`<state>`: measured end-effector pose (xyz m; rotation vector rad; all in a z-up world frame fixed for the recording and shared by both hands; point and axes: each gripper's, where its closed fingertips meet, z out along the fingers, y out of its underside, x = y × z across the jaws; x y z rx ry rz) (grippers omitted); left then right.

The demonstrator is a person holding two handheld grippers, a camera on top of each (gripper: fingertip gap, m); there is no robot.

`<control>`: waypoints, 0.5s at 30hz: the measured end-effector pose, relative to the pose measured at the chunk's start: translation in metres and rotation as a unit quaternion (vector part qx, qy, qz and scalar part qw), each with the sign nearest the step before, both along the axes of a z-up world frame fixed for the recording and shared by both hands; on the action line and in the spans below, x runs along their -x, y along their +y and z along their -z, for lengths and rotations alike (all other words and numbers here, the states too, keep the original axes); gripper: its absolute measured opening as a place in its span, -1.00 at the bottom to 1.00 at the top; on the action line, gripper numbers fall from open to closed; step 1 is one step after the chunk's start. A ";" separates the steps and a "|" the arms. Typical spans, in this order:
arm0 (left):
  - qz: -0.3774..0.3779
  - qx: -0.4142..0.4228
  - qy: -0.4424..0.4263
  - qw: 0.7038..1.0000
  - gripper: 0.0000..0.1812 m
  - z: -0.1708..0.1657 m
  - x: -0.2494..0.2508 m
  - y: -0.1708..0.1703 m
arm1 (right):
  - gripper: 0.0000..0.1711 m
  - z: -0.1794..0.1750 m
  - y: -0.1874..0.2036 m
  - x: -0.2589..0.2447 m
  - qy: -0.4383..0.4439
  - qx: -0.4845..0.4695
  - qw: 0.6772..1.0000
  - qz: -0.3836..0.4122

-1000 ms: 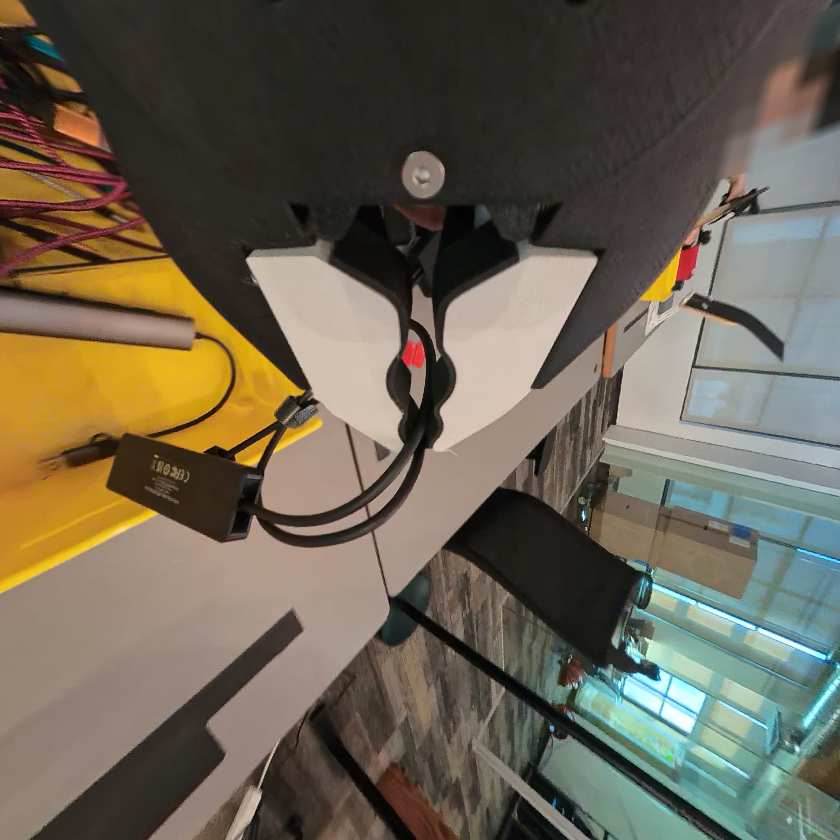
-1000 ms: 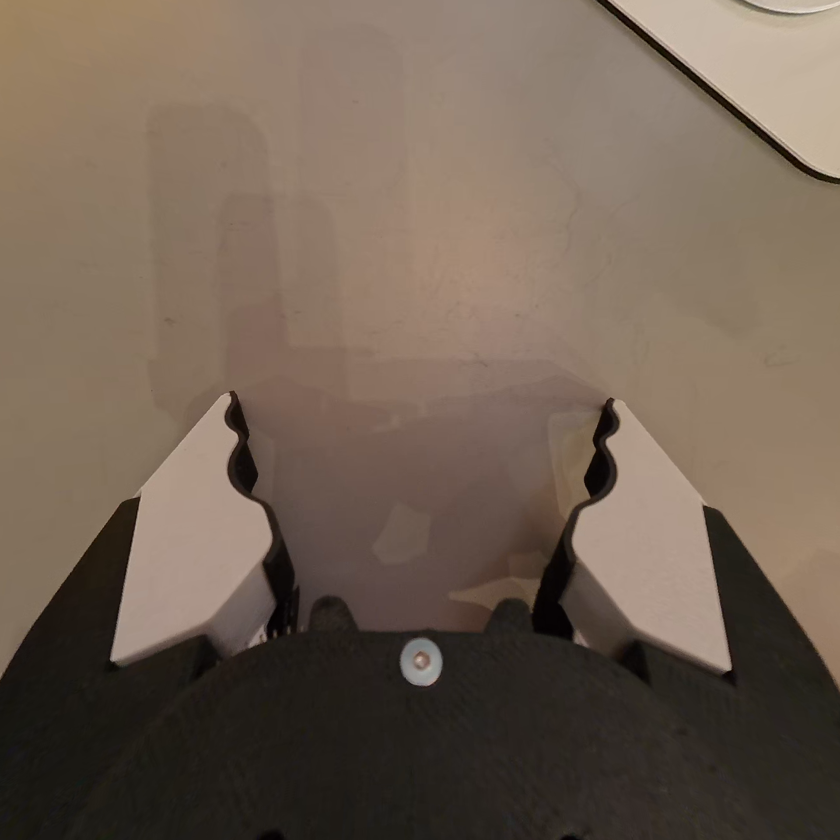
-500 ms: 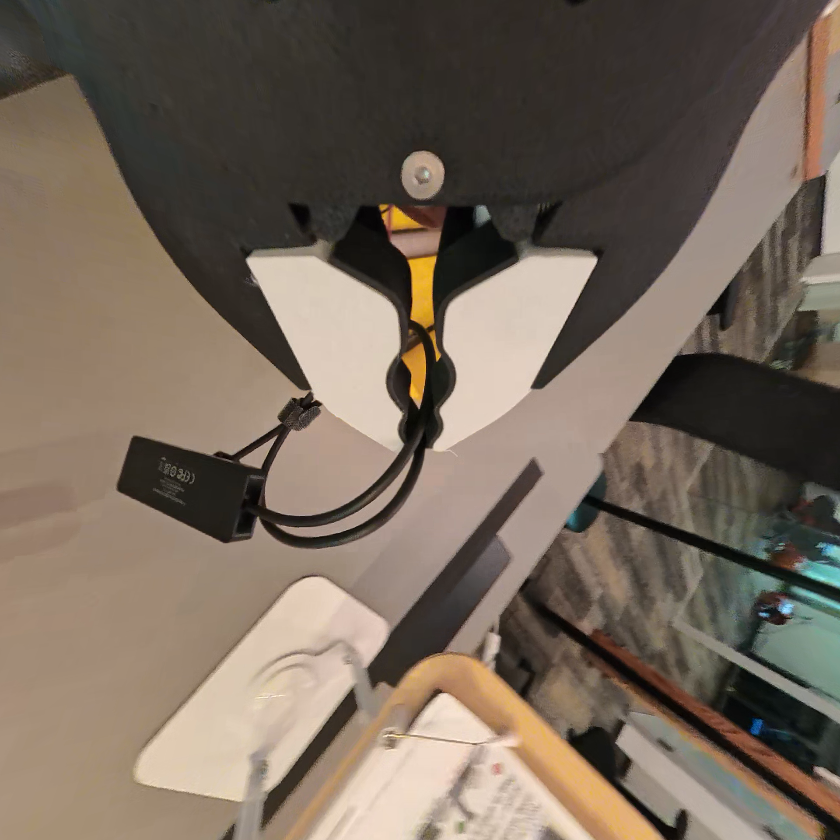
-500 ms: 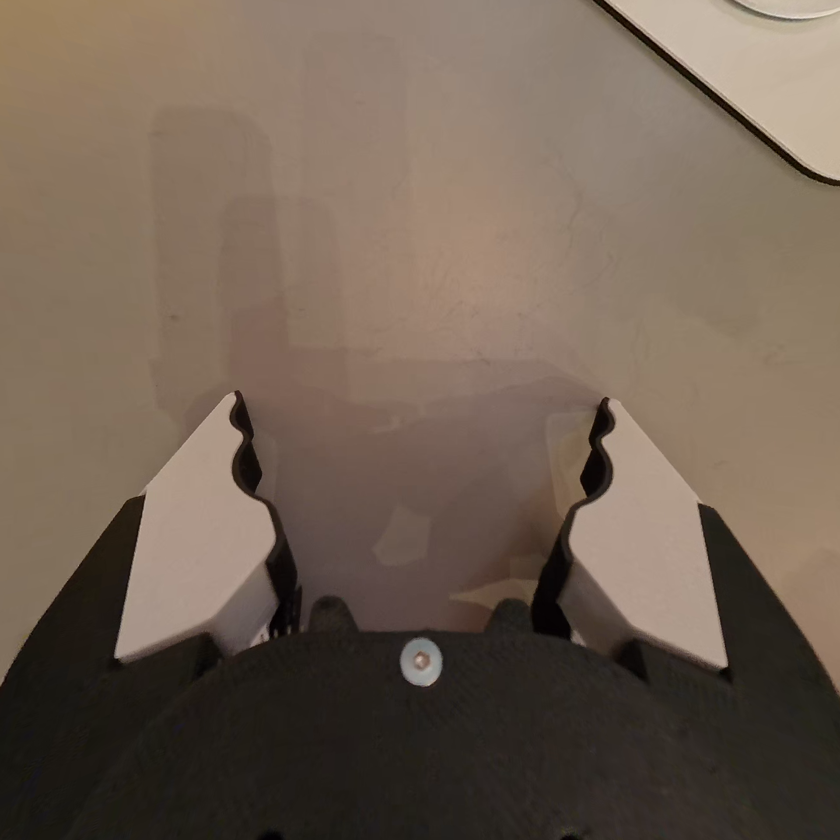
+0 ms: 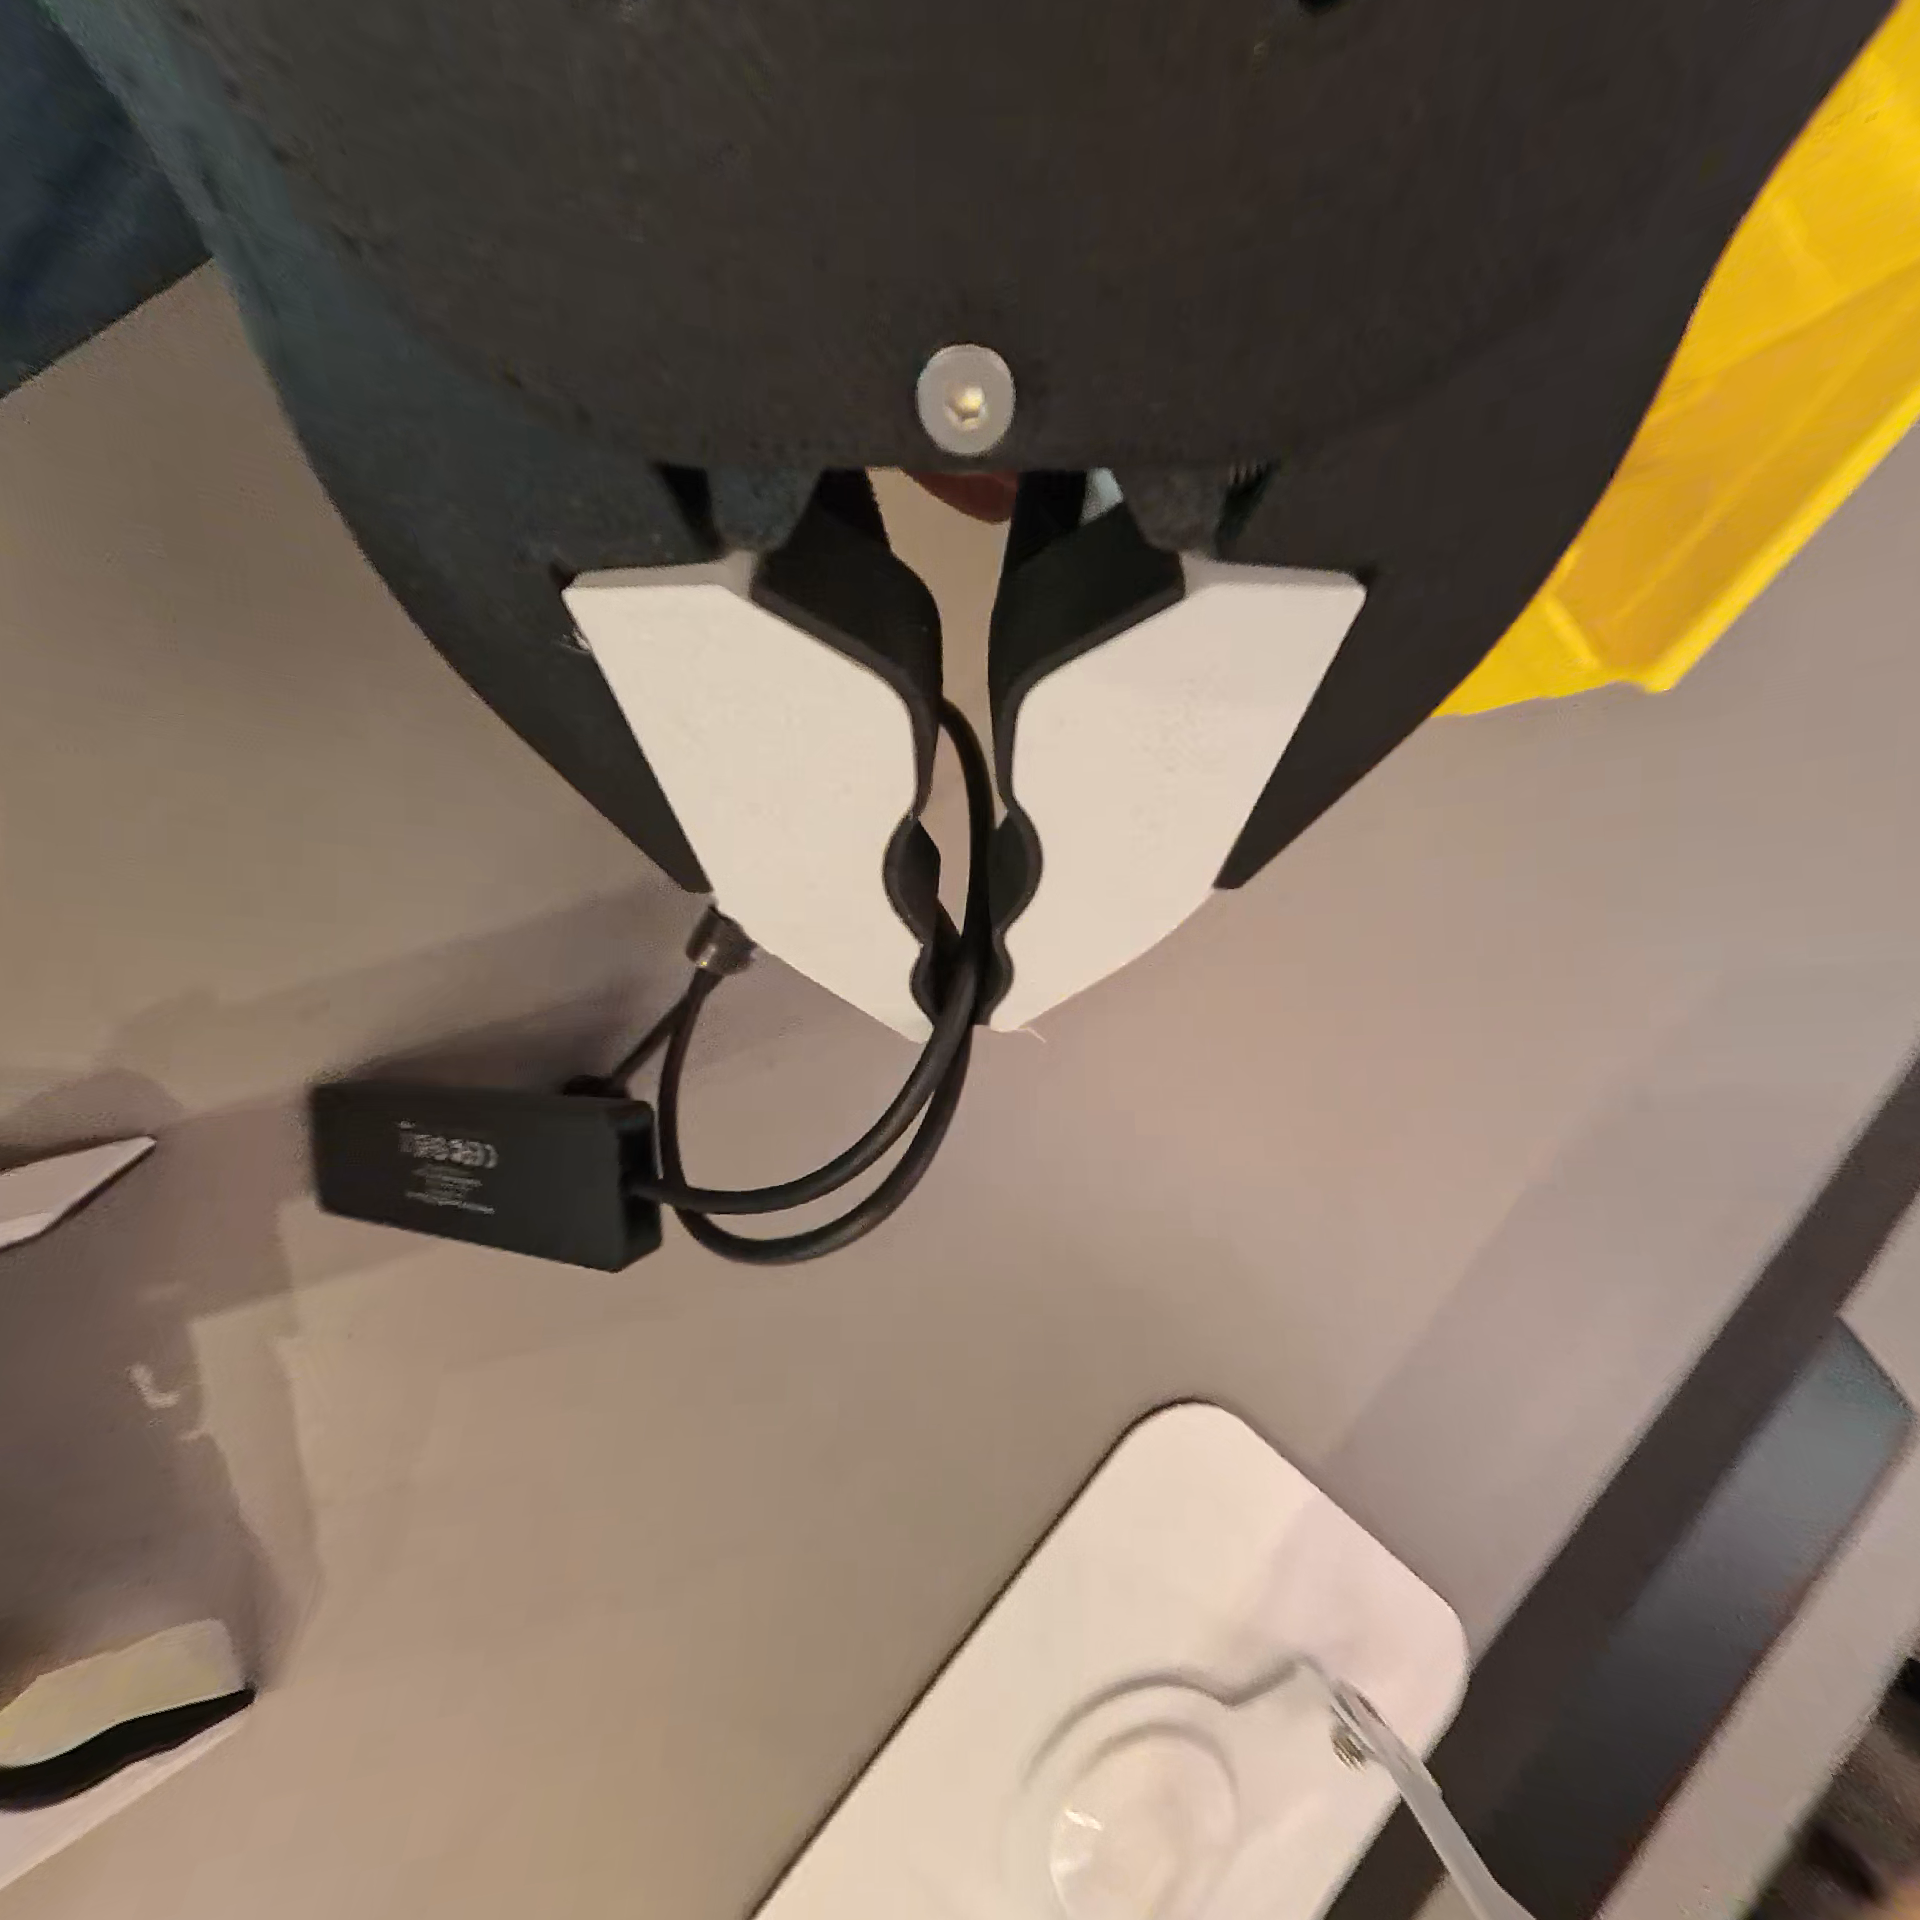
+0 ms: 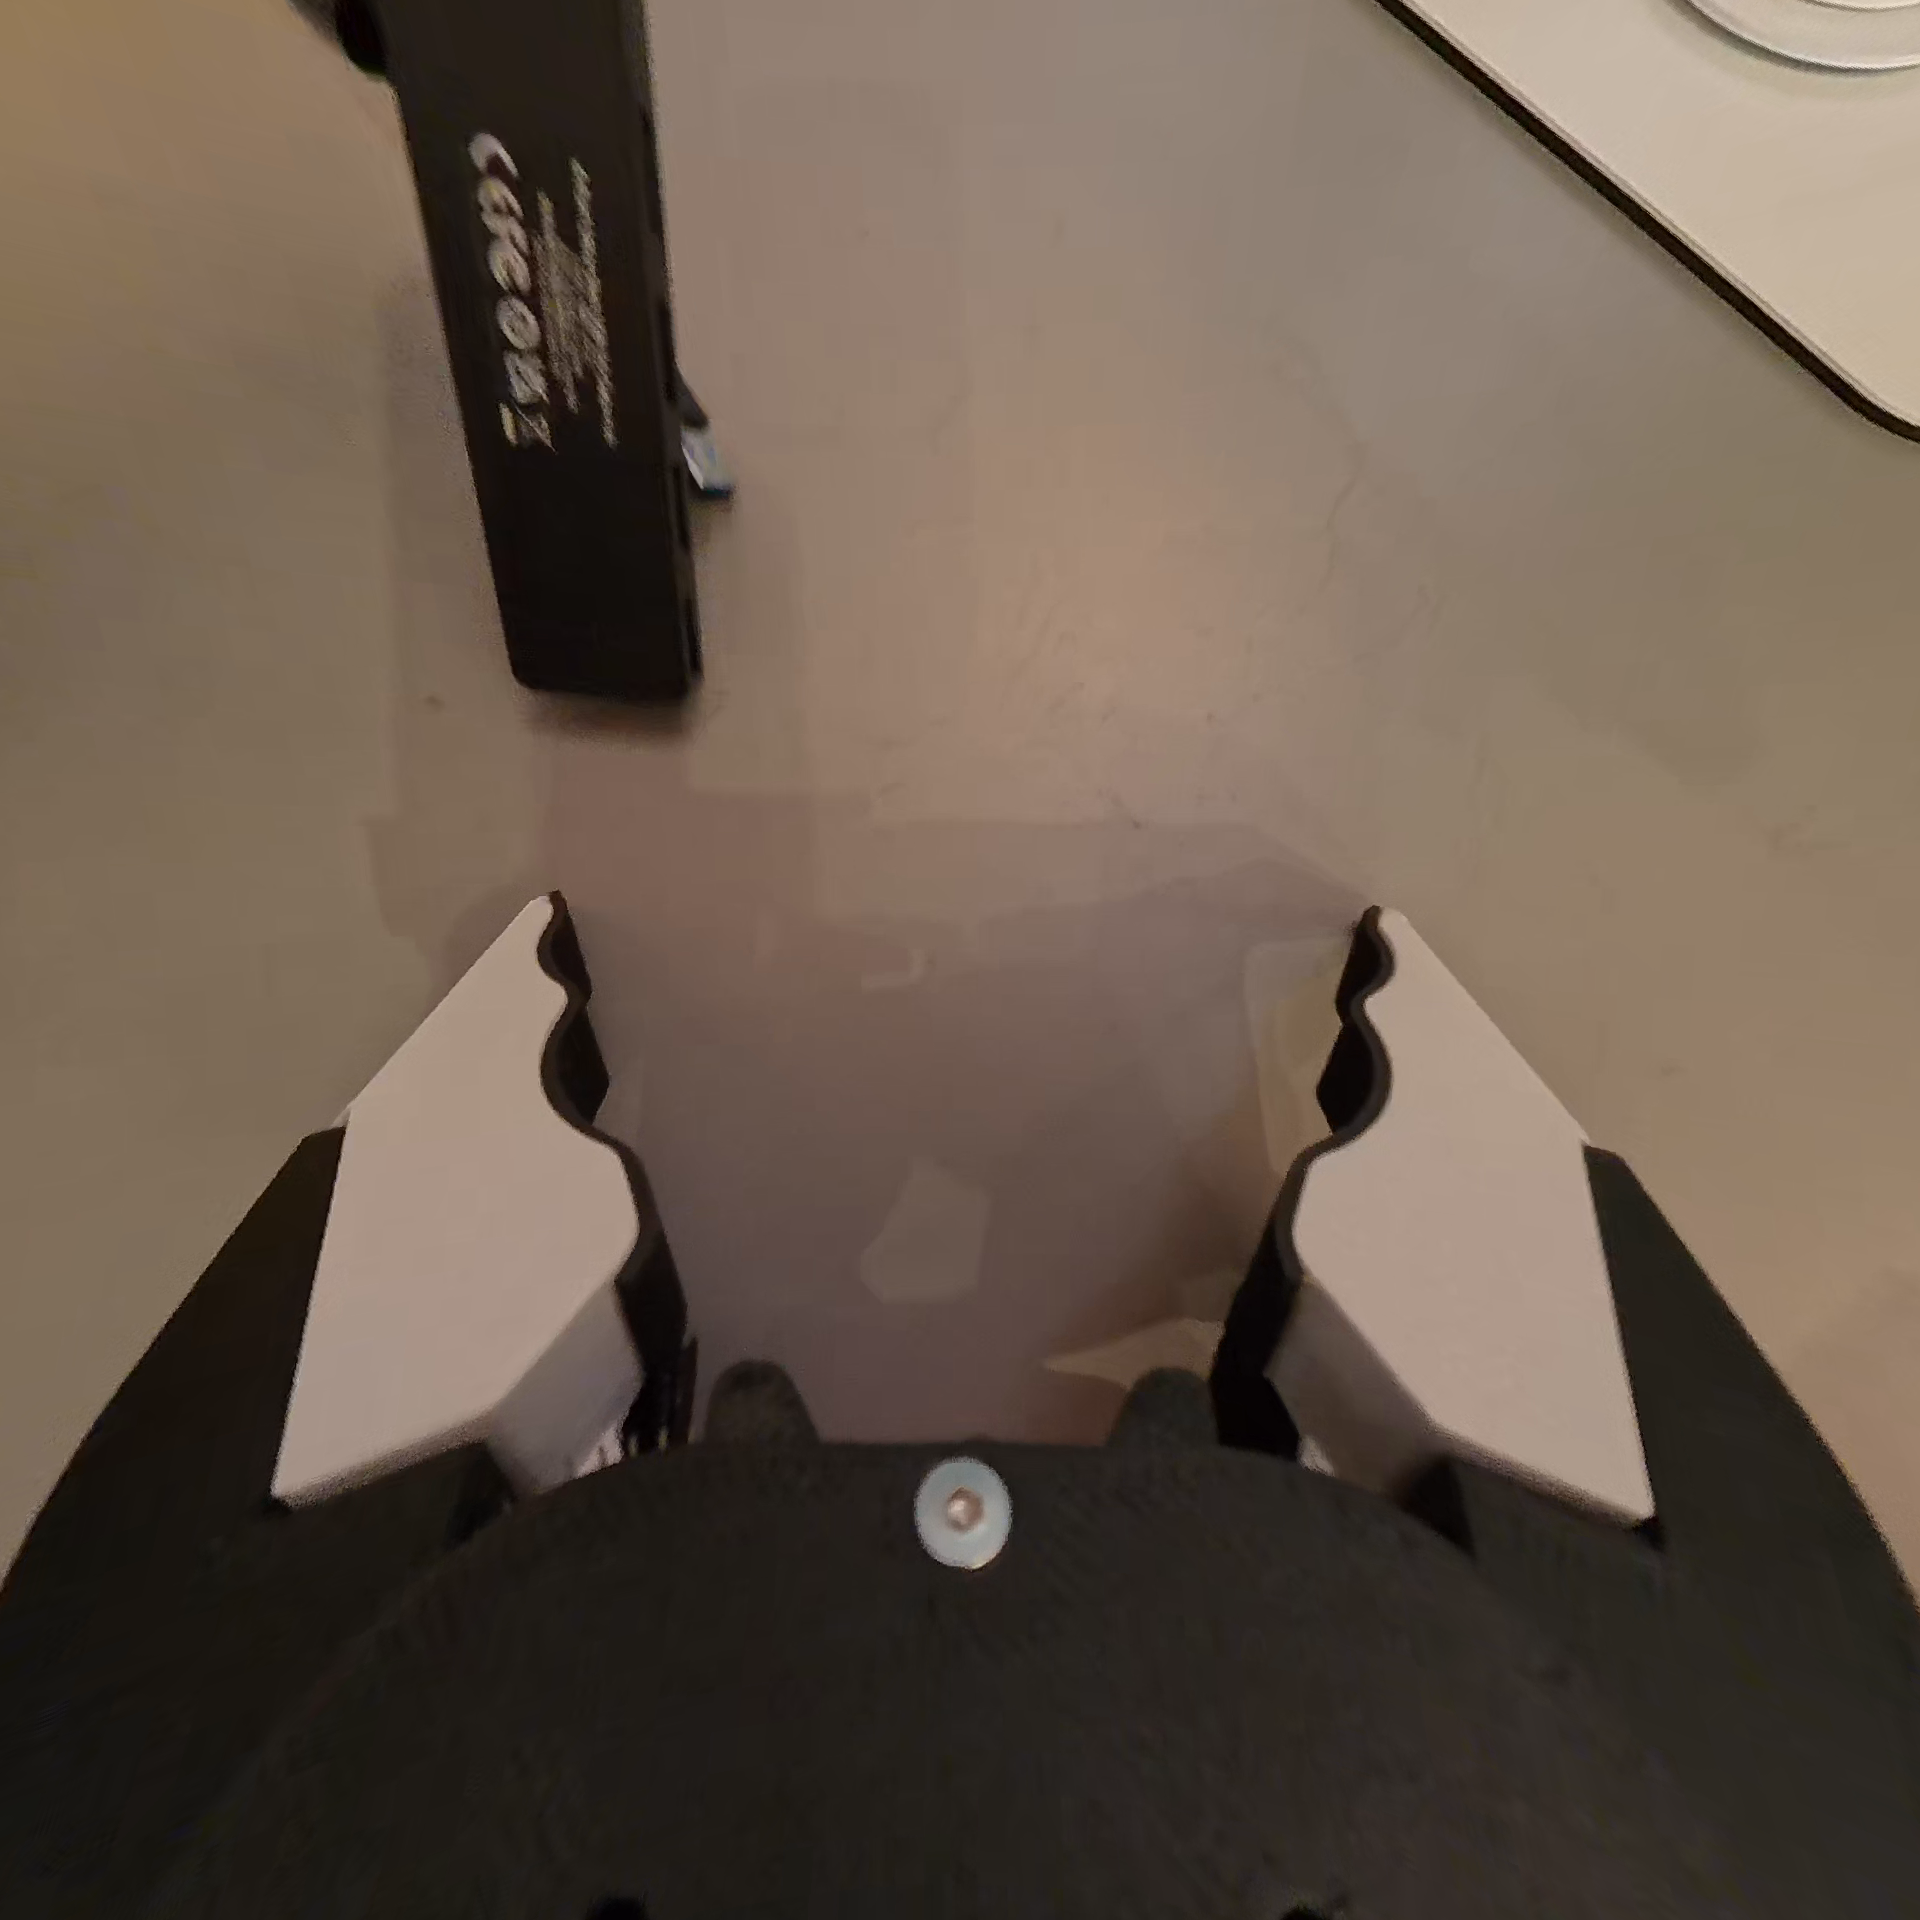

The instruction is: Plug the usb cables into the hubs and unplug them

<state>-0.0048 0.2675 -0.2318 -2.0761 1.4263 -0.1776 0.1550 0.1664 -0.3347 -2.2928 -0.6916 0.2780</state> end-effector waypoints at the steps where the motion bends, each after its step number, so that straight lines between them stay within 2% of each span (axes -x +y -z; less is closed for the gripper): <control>1: -0.004 0.009 -0.001 1.000 -0.97 0.007 -0.002 0.000 | 0.60 -0.001 -0.001 0.002 0.003 -0.001 1.000 -0.007; 8: -0.016 0.070 -0.002 0.997 -0.97 0.055 -0.015 -0.005 | 0.49 -0.008 -0.012 0.013 0.049 0.001 0.997 -0.053; 13: -0.016 0.087 -0.005 0.996 -0.96 0.075 -0.026 -0.009 | 0.49 -0.007 -0.015 0.015 0.039 0.000 0.997 -0.063; 15: -0.007 0.100 0.003 0.995 -0.85 0.085 -0.029 -0.015 | 0.48 -0.006 -0.015 0.015 0.032 -0.001 0.998 -0.063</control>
